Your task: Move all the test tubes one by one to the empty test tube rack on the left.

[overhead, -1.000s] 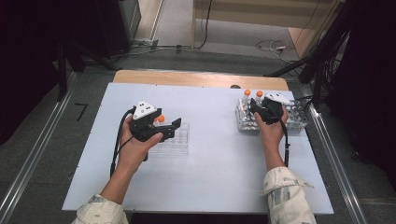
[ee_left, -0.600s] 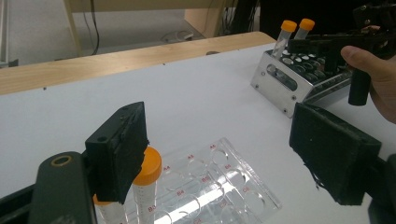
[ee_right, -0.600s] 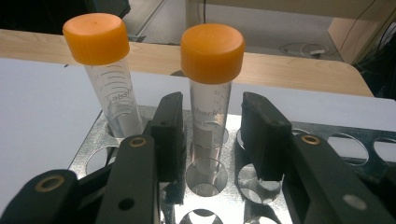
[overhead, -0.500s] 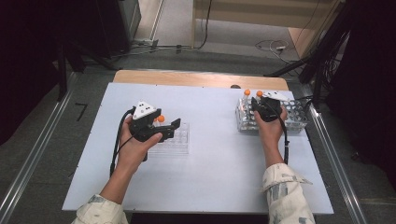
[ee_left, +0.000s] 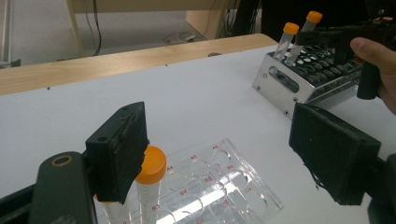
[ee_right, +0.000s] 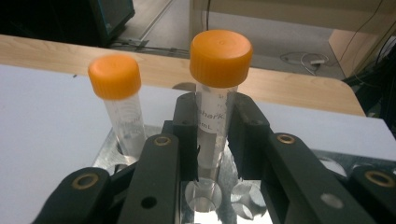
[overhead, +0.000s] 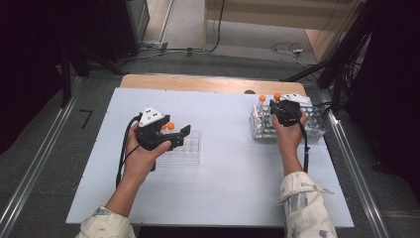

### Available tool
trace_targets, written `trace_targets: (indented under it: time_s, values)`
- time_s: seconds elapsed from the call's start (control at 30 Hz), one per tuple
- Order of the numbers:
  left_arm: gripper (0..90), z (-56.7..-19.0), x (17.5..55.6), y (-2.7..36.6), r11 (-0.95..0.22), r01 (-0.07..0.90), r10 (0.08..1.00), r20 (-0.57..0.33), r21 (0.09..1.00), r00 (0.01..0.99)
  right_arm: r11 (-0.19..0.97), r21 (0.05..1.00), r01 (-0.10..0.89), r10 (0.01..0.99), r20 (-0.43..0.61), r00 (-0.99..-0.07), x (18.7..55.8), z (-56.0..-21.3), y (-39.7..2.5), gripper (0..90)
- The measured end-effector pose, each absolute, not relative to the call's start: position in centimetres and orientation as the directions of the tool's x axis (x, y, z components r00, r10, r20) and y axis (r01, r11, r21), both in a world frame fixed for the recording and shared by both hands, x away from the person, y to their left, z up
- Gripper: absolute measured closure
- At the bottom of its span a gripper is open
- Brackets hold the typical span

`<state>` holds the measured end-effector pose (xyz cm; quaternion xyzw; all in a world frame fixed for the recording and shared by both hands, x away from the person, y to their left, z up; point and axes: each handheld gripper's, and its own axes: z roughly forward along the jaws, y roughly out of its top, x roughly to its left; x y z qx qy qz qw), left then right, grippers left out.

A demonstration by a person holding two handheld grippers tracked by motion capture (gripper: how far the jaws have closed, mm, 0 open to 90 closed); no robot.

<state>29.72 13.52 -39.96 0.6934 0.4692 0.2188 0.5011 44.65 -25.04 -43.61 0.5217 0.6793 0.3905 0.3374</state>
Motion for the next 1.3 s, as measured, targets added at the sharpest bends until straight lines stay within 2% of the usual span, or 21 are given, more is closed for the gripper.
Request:
trace_targets:
  time_s: [0.6, 0.87, 1.3]
  values:
    - [19.9, -40.4, 30.0, 13.0, -0.065, 0.449, 0.865, -0.174, 0.891, 0.470, 0.152, 0.914, 0.377, 0.961, -0.047, -0.273, 42.2, -39.2, -25.5, 71.5]
    - [20.6, -40.5, 30.4, 12.2, -0.077, 0.457, 0.862, -0.171, 0.886, 0.477, 0.178, 0.912, 0.369, 0.929, -0.032, -0.368, 39.2, -38.7, -24.7, 71.5]
    - [21.2, -39.9, 31.0, 10.7, -0.074, 0.447, 0.859, -0.171, 0.891, 0.482, 0.226, 0.908, 0.352, 0.847, -0.005, -0.532, 36.5, -38.9, -20.7, 71.5]
